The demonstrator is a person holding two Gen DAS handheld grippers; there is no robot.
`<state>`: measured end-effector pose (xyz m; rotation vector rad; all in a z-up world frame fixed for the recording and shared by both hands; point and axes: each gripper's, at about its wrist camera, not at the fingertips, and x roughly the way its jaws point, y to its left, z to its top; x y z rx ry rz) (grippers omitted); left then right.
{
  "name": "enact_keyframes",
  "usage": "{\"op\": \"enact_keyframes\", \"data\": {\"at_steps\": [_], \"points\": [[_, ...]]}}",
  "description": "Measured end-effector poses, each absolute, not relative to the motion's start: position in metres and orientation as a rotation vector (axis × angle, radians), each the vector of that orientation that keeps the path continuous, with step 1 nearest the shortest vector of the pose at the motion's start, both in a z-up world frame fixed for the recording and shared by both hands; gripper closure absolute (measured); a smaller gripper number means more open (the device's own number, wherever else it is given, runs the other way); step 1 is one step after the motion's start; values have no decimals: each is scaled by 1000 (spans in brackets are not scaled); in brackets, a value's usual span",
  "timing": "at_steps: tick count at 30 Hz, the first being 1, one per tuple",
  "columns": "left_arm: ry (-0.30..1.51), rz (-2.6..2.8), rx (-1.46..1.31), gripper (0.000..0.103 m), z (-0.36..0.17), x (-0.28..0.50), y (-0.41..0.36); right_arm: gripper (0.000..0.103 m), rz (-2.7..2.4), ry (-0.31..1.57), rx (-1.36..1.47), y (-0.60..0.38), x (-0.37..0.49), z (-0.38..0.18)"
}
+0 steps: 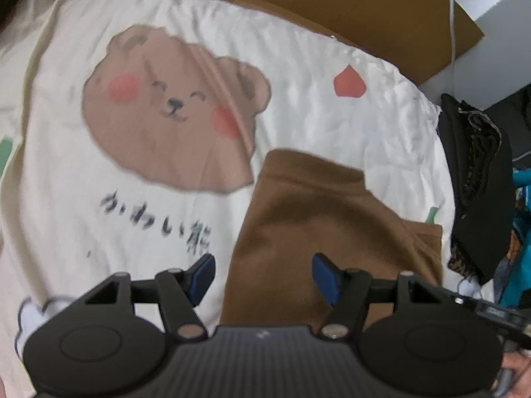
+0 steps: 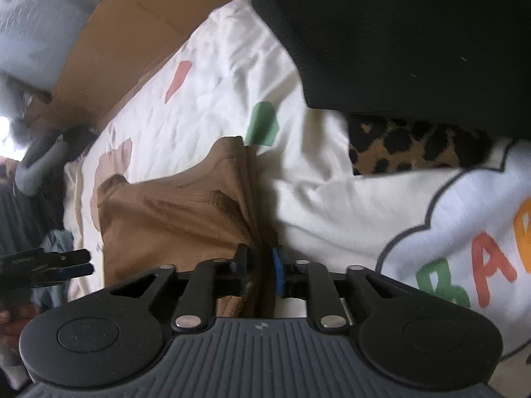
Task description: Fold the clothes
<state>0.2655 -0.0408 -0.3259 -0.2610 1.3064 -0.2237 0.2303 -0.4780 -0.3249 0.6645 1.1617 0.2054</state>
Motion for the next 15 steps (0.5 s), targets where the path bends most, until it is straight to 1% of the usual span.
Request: {"op": "enact_keyframes", "data": {"at_steps": [3, 4, 5, 7, 12, 15], "points": [[1305, -225, -231, 35, -330, 280, -50, 57, 232, 1139, 715, -483, 229, -319], [1306, -225, -221, 35, -332, 284, -52, 52, 243, 1132, 719, -484, 229, -318], [1308, -223, -210, 35, -335, 289, -55, 50, 252, 1129, 724, -484, 230, -318], [1306, -214, -189, 35, -338, 296, -60, 48, 262, 1135, 738, -483, 231, -320], [1312, -187, -186, 35, -346, 305, -63, 47, 256, 1175, 758, -477, 236, -337], [1312, -187, -194, 35, -346, 304, -61, 47, 269, 1167, 771, -476, 237, -342]]}}
